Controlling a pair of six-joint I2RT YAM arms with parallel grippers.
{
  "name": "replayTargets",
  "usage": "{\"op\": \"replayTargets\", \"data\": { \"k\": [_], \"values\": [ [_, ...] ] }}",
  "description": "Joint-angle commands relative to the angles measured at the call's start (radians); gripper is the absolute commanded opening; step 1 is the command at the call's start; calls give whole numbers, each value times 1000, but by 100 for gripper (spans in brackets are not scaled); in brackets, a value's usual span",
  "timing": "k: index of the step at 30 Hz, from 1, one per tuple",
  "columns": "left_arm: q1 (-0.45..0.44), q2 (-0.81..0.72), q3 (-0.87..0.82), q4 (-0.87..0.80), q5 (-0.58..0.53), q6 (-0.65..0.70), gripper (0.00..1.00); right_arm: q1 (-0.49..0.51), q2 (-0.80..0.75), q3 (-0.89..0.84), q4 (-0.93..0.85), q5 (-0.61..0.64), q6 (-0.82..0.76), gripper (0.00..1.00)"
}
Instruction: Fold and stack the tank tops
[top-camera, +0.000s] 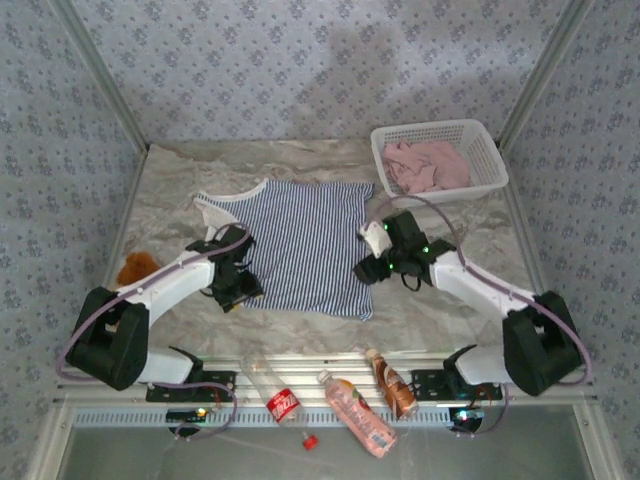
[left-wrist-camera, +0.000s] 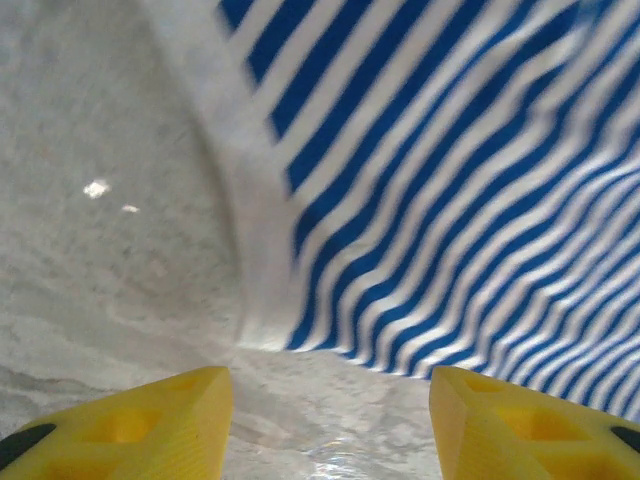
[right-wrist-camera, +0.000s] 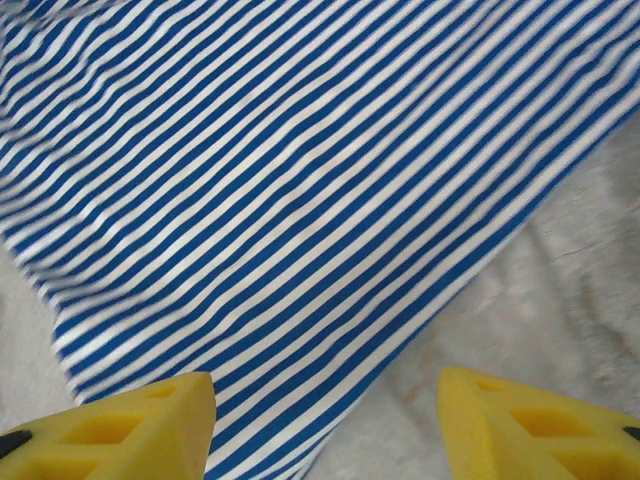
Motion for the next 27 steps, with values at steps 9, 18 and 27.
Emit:
{"op": "replayTargets", "data": {
  "k": [9,18,27],
  "values": [
    [0,13,-74,159,17,-121,51,237,-158,-187,-71,108,-204,59],
    [2,42,-79,191,12,-114,33,325,-32,-201,-10,205,-223,59],
    [16,48,-34,150,3,-67,15,307,43,-156,5,275,-201,58]
  ]
}}
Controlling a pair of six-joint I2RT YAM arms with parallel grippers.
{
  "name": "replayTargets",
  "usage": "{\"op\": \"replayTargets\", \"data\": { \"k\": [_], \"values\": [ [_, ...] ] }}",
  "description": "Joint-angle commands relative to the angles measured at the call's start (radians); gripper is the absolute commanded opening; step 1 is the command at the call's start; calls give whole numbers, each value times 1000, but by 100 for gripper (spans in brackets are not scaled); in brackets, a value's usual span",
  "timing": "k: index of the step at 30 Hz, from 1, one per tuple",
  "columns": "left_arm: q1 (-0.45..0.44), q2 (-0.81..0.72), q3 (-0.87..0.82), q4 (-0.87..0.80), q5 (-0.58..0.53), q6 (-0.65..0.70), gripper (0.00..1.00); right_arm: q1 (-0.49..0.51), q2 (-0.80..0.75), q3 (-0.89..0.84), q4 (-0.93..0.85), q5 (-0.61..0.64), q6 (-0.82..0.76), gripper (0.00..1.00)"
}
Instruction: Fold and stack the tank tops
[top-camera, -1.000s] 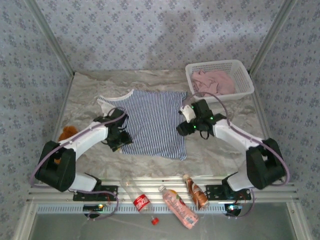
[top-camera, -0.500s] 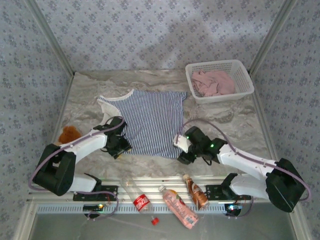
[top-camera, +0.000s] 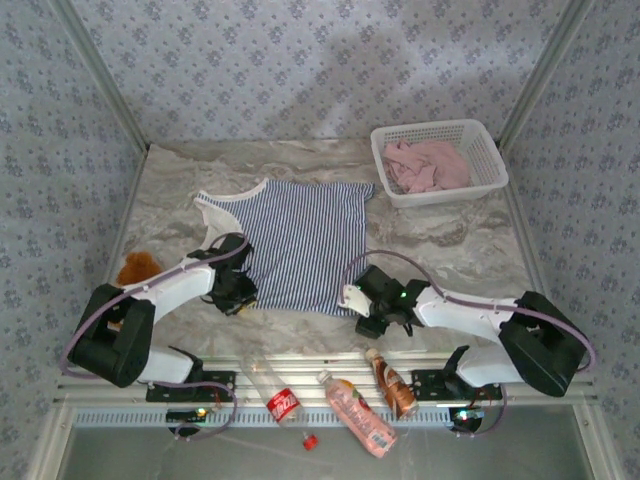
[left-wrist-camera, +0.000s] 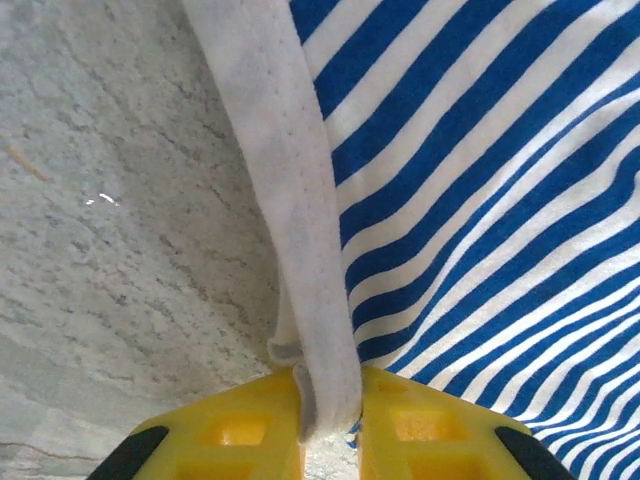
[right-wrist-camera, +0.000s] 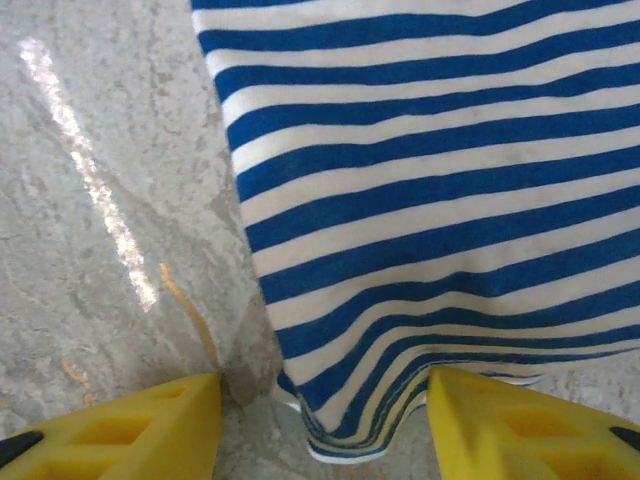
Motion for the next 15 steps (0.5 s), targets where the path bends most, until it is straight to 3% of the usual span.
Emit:
{"op": "replayTargets", "data": {
  "k": [1,6,15],
  "values": [
    [2,15,35,13,5,22,13,-17,13,38,15,51,2,57],
    [6,14,53,1,7,35,9,-32,32,63,4,32,-1,53],
    [12,3,105,-54,-2,72,2,-32,37,77,-23,37,-4,19]
  ]
}}
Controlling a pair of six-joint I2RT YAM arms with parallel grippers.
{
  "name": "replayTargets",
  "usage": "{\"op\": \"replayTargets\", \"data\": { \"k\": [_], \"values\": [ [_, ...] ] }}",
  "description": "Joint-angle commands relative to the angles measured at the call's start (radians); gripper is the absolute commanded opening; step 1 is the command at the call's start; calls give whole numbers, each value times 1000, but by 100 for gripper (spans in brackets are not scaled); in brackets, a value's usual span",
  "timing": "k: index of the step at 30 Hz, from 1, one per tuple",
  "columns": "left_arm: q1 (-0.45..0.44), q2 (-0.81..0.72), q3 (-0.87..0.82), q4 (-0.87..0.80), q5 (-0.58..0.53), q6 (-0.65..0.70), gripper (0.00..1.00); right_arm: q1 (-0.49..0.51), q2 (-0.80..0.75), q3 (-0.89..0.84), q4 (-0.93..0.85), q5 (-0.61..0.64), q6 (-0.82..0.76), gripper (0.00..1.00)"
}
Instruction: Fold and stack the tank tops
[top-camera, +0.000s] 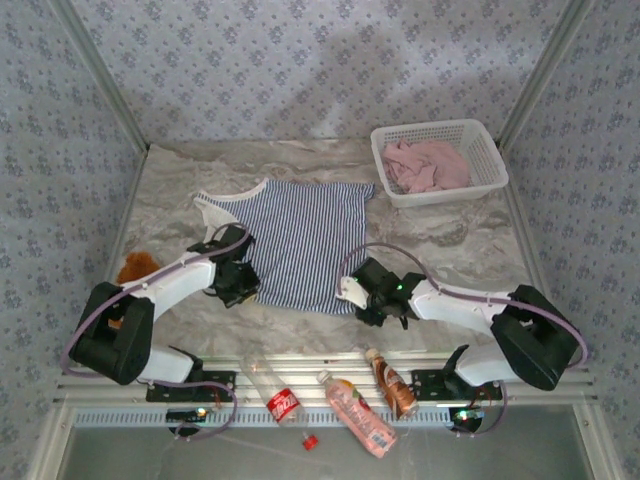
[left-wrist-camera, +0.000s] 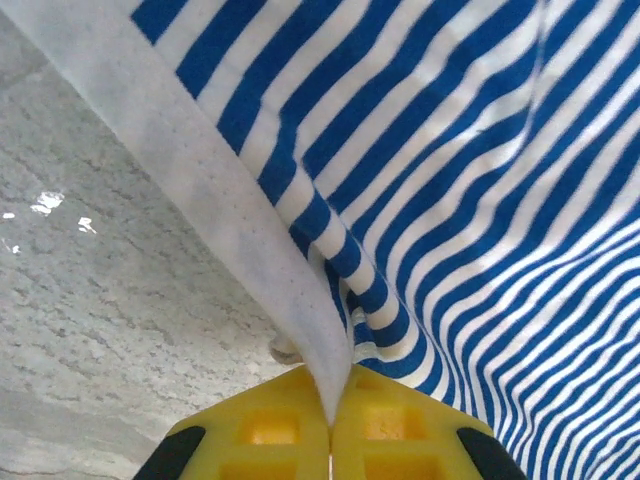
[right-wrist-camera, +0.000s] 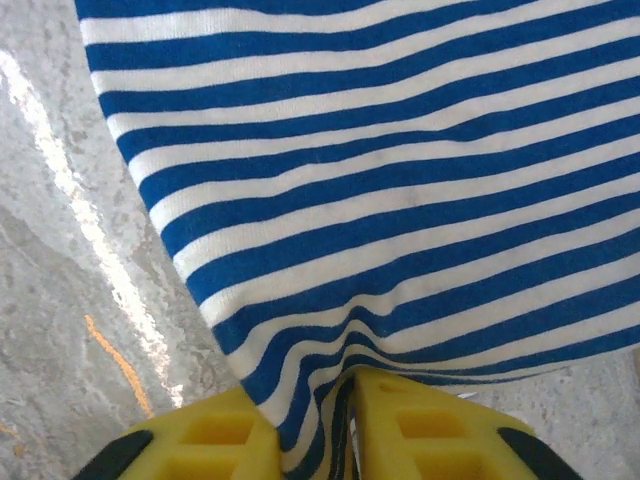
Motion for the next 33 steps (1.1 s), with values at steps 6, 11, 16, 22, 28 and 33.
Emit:
{"op": "replayTargets", "data": {
  "k": [6,11,16,22,28,33],
  "values": [
    [21,-68,57,-157,-40,56,0,1,-156,0,-157,123,-11,14],
    [39,-121,124,-241,-54,87,0,2,-237,69,-292,212,-127,13],
    [52,-128,237,-325,-73,135,0,-27,-250,209,-363,223,-274,14],
    [51,-111,177,-294,-49,134,0,47,-227,152,-388,120,-328,15],
    [42,-130,81,-275,-59,127,0,181,-167,84,-351,82,-270,17],
    [42,-90,81,-246,-38,143,0,179,-133,72,-325,41,-257,17]
  ]
}}
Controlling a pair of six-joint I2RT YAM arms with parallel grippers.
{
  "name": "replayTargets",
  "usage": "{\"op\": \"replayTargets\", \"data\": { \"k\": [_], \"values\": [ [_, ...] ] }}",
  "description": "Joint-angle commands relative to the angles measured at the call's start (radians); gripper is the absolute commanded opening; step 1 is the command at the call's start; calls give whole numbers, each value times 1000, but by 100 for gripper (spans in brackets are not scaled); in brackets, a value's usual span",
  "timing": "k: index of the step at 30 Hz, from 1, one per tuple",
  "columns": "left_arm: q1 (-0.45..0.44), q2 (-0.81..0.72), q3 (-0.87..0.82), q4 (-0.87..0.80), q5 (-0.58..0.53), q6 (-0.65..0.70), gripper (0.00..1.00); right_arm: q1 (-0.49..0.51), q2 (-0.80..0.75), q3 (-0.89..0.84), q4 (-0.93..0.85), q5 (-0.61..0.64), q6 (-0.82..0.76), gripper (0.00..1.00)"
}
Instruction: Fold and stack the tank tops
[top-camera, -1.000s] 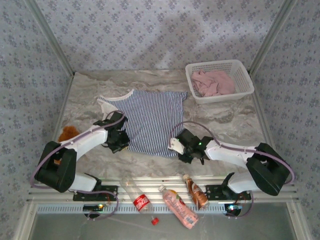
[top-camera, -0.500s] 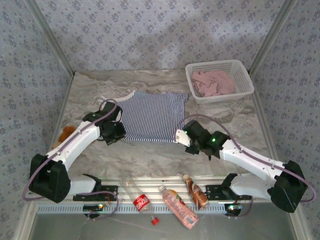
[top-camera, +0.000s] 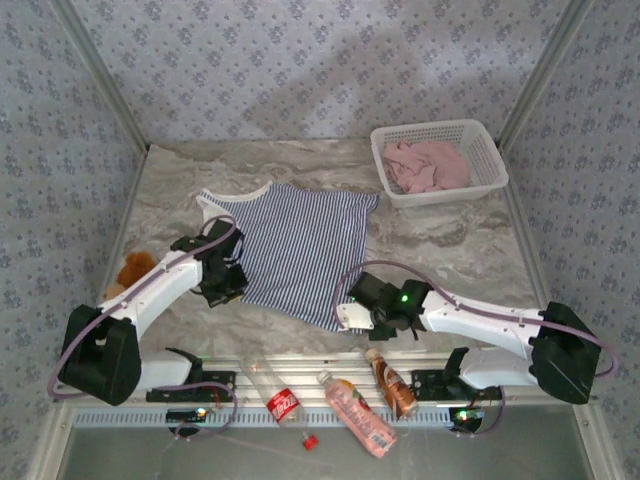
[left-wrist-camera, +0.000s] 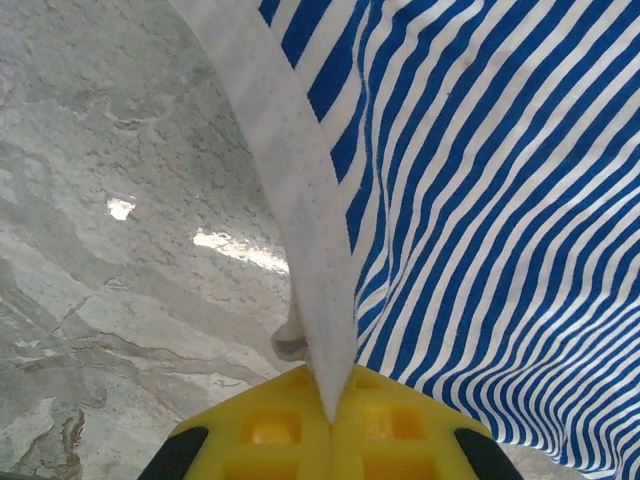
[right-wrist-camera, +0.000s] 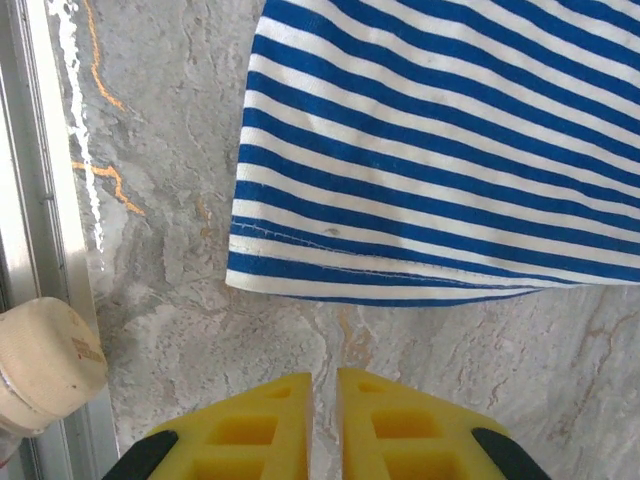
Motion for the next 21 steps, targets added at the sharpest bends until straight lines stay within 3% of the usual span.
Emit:
{"op": "replayTargets", "data": {
  "k": [1,6,10,15,21],
  "values": [
    [-4,31,14,9,8,27,0,-6,19,-8,11,-50,19,17],
    [-4,94,81,3,11,57,0,-45,26,23,52,-99,37,18],
    [-4,102,73,8,9,58,0,26,31,-14,100,-146,77,33],
    [-3,105,60,16,15,58,0,48,76,-32,178,-139,74,44],
    [-2,112,48,18,10,65,0,46,155,-45,185,-130,32,44]
  ]
}}
